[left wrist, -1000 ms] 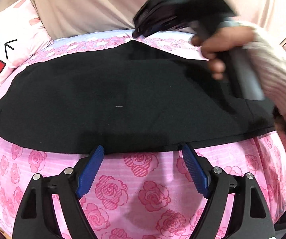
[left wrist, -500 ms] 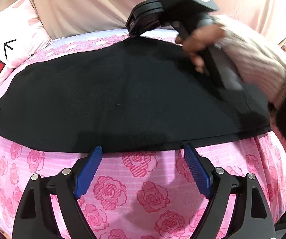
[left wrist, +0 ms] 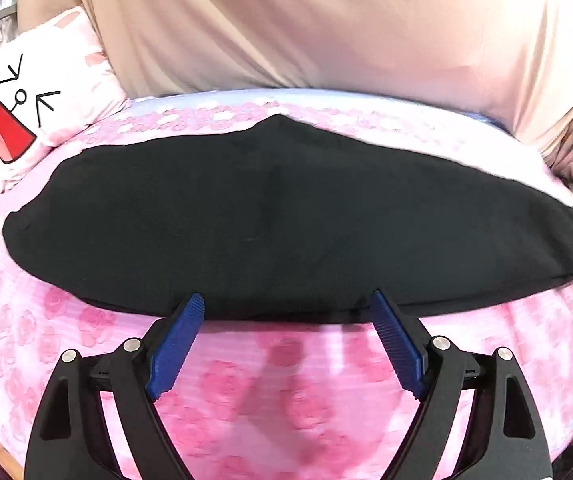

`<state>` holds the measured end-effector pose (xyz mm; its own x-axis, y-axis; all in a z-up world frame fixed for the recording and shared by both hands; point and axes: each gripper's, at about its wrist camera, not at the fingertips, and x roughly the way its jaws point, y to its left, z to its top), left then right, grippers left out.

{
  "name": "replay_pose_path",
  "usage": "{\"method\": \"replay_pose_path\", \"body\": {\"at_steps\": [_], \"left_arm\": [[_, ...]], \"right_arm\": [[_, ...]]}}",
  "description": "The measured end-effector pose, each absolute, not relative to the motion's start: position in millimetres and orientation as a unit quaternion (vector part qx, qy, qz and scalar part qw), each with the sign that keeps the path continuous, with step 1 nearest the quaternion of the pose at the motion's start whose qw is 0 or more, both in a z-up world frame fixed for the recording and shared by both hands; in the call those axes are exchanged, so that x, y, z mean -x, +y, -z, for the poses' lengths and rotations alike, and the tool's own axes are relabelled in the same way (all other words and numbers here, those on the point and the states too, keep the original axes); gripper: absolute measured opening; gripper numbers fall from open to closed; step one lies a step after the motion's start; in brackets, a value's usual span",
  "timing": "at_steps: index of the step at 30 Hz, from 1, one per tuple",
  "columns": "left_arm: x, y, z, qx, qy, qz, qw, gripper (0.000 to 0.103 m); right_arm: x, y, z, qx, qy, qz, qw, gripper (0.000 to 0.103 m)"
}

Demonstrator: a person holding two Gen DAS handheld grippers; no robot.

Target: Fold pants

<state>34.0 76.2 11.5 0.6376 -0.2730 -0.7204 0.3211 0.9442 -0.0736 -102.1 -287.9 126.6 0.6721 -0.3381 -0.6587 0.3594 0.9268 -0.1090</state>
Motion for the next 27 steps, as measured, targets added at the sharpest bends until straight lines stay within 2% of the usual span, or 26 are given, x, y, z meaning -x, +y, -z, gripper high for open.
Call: {"method": "replay_pose_path", "body": {"at_steps": [4,10,12,13,16,19,21,23,25,27], "left_arm": [[-27,37,-24,-0.013,0.389,0.203,0.899,0.082],[-23,-32,-14,-0.028,0.399,0.214,0.891,0.082],[-27,-45,-6,-0.044,0.411,0.203,0.888,0.082],[-26,-49,-6,-0.055,0.411,0.197,0.889,0.082],[-28,-51,-4,-0.059,0.413,0.195,0.888,0.082],[-29,-52,-1,-0.065,0.414,0.198,0.886,0.083],[-29,-53,0,-0.073,0.415,0.202,0.884,0.085],[-30,-54,2,-0.074,0.418,0.205,0.882,0.086],[-31,-52,3,-0.065,0.422,0.212,0.879,0.087],[-32,-51,3,-0.057,0.424,0.215,0.878,0.087]], "right_arm": [[206,-406,-123,-0.113,0.347,0.301,0.881,0.071],[212,-476,-101,-0.211,0.359,0.246,0.875,0.071],[188,-471,-92,-0.2,0.384,0.21,0.877,0.031],[180,-463,-92,-0.184,0.394,0.204,0.877,0.007],[183,-439,-118,-0.1,0.362,0.245,0.894,0.006],[183,-450,-105,-0.103,0.38,0.252,0.884,0.008],[182,-453,-87,-0.104,0.409,0.253,0.871,0.019],[201,-450,-92,-0.126,0.384,0.274,0.873,0.048],[222,-451,-99,-0.183,0.351,0.264,0.88,0.07],[239,-459,-94,-0.27,0.336,0.235,0.871,0.072]]}}
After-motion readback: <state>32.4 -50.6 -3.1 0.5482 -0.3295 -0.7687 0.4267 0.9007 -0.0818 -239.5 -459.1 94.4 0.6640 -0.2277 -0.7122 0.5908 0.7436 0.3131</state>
